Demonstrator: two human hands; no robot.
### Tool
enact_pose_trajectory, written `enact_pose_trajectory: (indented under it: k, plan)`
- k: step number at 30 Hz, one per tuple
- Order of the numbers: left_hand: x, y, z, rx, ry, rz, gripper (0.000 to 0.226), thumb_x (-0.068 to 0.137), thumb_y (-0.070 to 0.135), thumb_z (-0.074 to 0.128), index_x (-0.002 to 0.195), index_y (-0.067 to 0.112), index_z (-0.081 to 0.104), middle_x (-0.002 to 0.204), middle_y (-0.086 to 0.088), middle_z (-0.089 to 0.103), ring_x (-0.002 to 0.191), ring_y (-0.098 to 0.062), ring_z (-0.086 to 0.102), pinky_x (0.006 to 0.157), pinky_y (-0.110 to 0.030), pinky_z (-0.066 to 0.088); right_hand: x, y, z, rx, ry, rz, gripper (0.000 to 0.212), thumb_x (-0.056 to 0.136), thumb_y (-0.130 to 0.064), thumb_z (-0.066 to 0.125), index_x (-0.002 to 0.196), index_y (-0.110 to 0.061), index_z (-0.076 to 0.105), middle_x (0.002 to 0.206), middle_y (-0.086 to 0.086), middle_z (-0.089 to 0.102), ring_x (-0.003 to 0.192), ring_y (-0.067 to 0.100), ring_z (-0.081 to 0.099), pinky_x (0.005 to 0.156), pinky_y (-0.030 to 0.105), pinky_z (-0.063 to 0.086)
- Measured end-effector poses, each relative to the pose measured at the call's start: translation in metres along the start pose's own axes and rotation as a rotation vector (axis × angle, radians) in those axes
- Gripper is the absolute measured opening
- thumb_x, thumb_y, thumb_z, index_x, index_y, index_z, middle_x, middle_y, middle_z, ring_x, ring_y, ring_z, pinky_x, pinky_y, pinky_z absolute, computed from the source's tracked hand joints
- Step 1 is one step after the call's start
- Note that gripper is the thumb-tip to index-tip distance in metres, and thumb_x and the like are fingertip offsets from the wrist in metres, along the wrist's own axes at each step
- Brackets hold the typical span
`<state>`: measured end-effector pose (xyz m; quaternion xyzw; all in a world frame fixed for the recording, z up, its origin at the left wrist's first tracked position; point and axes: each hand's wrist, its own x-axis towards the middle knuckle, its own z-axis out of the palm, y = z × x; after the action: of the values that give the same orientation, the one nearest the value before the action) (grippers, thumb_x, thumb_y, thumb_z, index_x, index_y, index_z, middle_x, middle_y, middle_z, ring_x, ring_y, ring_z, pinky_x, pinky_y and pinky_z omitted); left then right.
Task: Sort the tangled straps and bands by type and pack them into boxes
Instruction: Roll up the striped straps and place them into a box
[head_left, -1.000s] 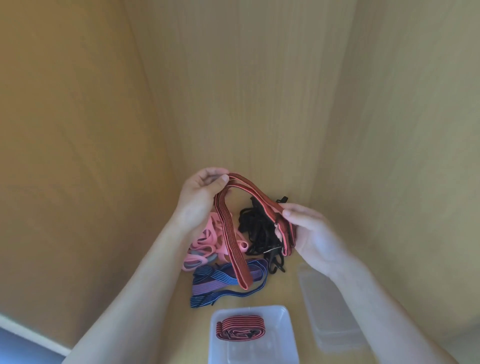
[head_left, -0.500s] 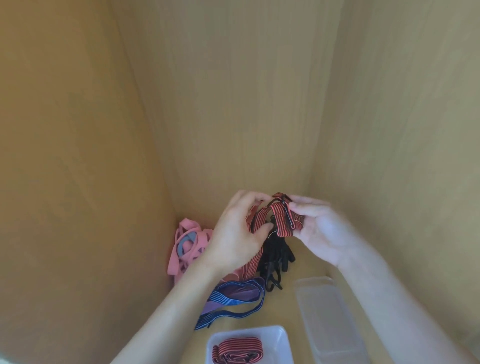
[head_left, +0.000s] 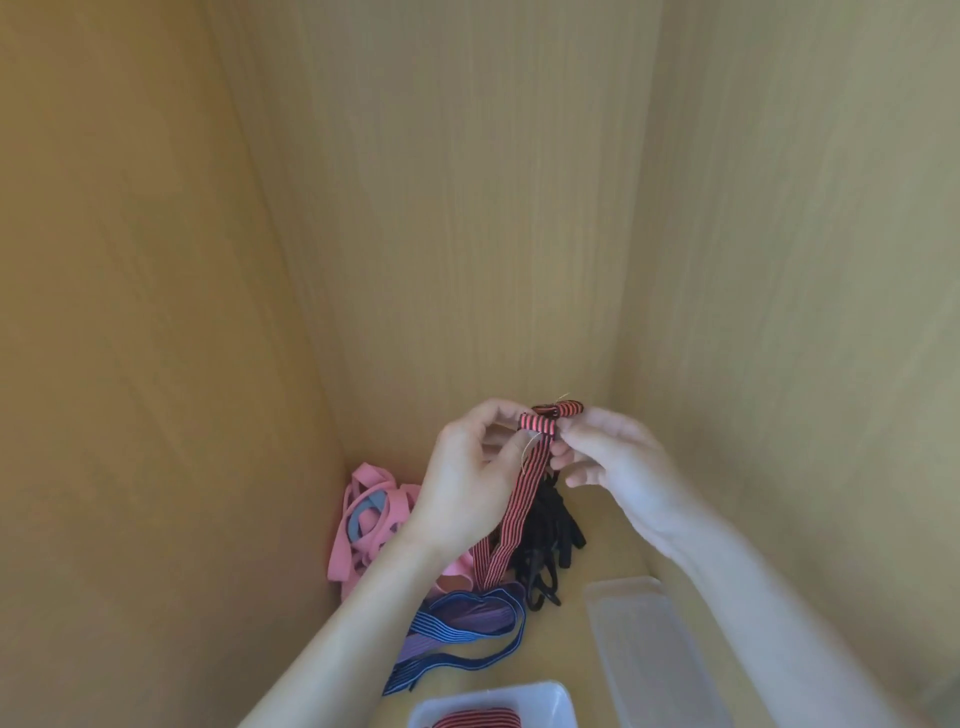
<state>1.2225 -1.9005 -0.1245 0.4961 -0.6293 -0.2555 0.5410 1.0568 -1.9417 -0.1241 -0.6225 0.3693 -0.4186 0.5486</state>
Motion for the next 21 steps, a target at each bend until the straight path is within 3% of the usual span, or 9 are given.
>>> enact_pose_trajectory:
  k: [2,6,10,13,17,21]
  plan:
    - [0.002,0.002,-0.001,-0.069,-0.027,-0.029,0.013,0.099,0.006,0.060,0.096,0.015,0.069,0.086,0.011,0.073,0.082,-0.007,0.068,0.081,-0.029,0.055,0.003,-0.002,0.000,-0.081,0.015,-0.038,0.015,0.083,-0.046,0.063,0.083,-0.037,0.076,0.091,-0.011,0.075,0.088,0.002,0.068,0.081,0.029,0.046]
    - [0.008,0.006,-0.002,-0.241,-0.043,-0.092,0.010,0.099,0.007,0.059,0.102,0.001,0.066,0.094,-0.011,0.067,0.089,-0.023,0.063,0.091,-0.055,0.052,0.015,-0.002,-0.005,-0.040,0.014,-0.092,0.024,0.084,-0.044,0.063,0.089,-0.023,0.074,0.099,-0.007,0.077,0.097,0.003,0.068,0.097,0.036,0.041]
    - [0.010,0.009,-0.003,-0.373,-0.113,-0.137,0.013,0.100,0.008,0.056,0.102,-0.002,0.064,0.093,-0.009,0.069,0.088,-0.022,0.067,0.089,-0.044,0.056,0.017,0.003,0.001,0.020,-0.044,-0.134,0.035,0.085,-0.051,0.065,0.087,-0.018,0.074,0.099,0.003,0.077,0.099,0.017,0.071,0.097,0.040,0.046]
    - [0.010,0.006,-0.007,-0.468,-0.144,-0.166,0.022,0.100,0.009,0.054,0.105,-0.012,0.059,0.093,-0.011,0.070,0.089,-0.025,0.068,0.085,-0.036,0.059,0.017,0.009,0.002,0.089,0.046,-0.113,0.040,0.077,-0.052,0.080,0.084,-0.015,0.067,0.090,0.007,0.075,0.089,0.026,0.071,0.095,0.046,0.053]
    - [0.010,0.004,-0.010,-0.512,-0.148,-0.196,0.024,0.101,0.010,0.052,0.108,-0.013,0.057,0.094,-0.013,0.069,0.085,-0.023,0.068,0.076,-0.030,0.056,0.017,0.014,0.002,0.162,0.132,-0.069,0.019,0.082,-0.023,0.079,0.097,-0.015,0.071,0.087,0.010,0.074,0.080,0.022,0.073,0.075,0.032,0.054]
    - [0.012,0.005,-0.008,-0.495,-0.167,-0.215,0.014,0.101,0.012,0.054,0.096,0.004,0.064,0.095,-0.014,0.070,0.087,-0.024,0.069,0.083,-0.035,0.058,0.017,0.008,-0.001,0.152,0.199,-0.090,0.009,0.087,-0.015,0.074,0.094,-0.011,0.075,0.091,0.015,0.076,0.083,0.027,0.074,0.076,0.034,0.059]
